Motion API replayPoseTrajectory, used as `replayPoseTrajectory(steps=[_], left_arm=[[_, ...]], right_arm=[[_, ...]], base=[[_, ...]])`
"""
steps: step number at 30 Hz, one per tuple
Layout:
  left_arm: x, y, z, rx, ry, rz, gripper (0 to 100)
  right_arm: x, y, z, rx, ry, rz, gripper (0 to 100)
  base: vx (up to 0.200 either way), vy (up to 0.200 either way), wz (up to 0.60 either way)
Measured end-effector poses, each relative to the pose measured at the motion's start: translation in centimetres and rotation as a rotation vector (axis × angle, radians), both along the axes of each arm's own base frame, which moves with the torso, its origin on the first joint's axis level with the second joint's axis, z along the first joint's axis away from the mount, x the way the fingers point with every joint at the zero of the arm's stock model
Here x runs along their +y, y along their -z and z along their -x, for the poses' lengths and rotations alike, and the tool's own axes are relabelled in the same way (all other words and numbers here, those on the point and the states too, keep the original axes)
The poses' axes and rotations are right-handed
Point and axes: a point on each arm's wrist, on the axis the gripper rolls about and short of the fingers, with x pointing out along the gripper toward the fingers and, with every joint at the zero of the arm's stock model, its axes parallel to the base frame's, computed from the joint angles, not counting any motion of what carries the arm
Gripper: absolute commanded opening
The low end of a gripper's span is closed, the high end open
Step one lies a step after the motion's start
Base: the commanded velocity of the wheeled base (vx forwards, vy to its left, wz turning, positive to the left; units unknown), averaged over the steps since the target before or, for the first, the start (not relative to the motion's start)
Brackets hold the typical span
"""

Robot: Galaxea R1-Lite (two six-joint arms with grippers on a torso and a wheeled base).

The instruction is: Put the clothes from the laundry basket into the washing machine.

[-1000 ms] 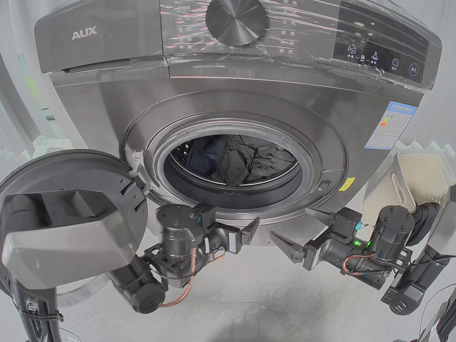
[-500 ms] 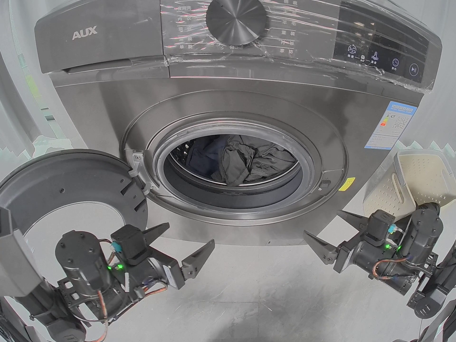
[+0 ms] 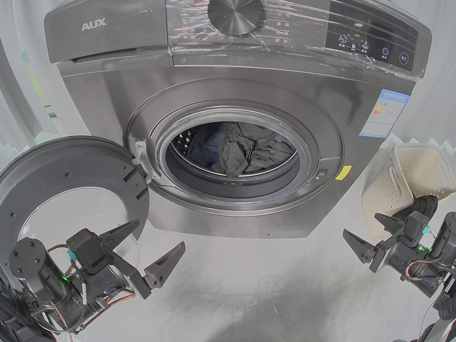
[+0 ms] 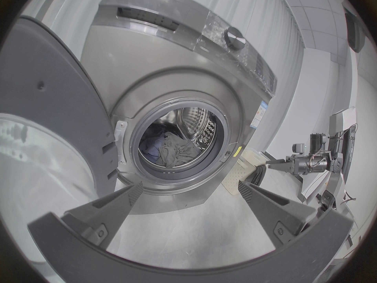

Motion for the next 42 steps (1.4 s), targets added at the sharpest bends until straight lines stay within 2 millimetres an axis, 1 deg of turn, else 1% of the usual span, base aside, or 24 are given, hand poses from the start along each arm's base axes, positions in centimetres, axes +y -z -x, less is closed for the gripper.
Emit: replayPoseTrajectory(steps=[4, 8, 13, 17, 21, 25, 27, 29, 33, 37, 40, 42], left_arm=[[0.7, -0.6, 0.6, -0.019, -0.015, 0.003, 100], [1.4, -0.8, 1.2, -0.015, -0.040, -0.024, 100], [2.6, -1.3, 2.4, -0.010, -0.076, -0.052, 100], [3.7, -1.3, 3.5, 0.015, -0.096, -0.084, 100], [5.0, -1.4, 4.8, 0.029, -0.120, -0.095, 100], [6.5, -1.4, 6.2, 0.037, -0.146, -0.093, 100], [7.3, -1.3, 7.0, 0.041, -0.160, -0.089, 100], [8.2, -1.2, 8.1, 0.041, -0.170, -0.083, 100], [9.7, -0.3, 10.0, 0.055, -0.179, -0.081, 100], [11.0, 1.3, 12.2, 0.090, -0.216, -0.090, 100], [11.6, 2.7, 13.6, 0.121, -0.267, -0.099, 100], [11.8, 3.3, 14.2, 0.120, -0.299, -0.098, 100]], right_arm=[[-1.0, 0.2, 1.1, 0.072, 0.031, 0.045, 100], [-1.9, 0.3, 2.5, 0.124, 0.078, 0.075, 100], [-3.0, -0.5, 3.9, 0.098, 0.134, 0.045, 100], [-3.9, -0.5, 5.0, 0.109, 0.169, 0.043, 100], [-5.0, -0.1, 6.8, 0.148, 0.198, 0.061, 100], [-6.1, 0.4, 9.0, 0.165, 0.223, 0.071, 100], [-6.6, 0.6, 10.1, 0.149, 0.240, 0.069, 100], [-7.2, 0.7, 11.2, 0.121, 0.265, 0.064, 100], [-7.8, 1.2, 12.9, 0.075, 0.308, 0.062, 100], [-8.1, 2.0, 14.4, 0.045, 0.330, 0.063, 100], [-8.2, 2.4, 15.4, 0.004, 0.348, 0.058, 100], [-8.2, 2.6, 15.8, -0.022, 0.366, 0.059, 100]], base=[[-0.050, 0.000, 0.00], [-0.200, 0.000, 0.00], [-0.200, 0.000, 0.00], [0.000, 0.000, 0.00], [0.000, 0.000, 0.00], [0.000, 0.000, 0.00], [0.000, -0.200, 0.00], [0.000, -0.200, 0.00], [0.000, -0.200, 0.00], [0.000, -0.200, 0.00], [0.000, 0.000, 0.00], [0.000, 0.000, 0.00]])
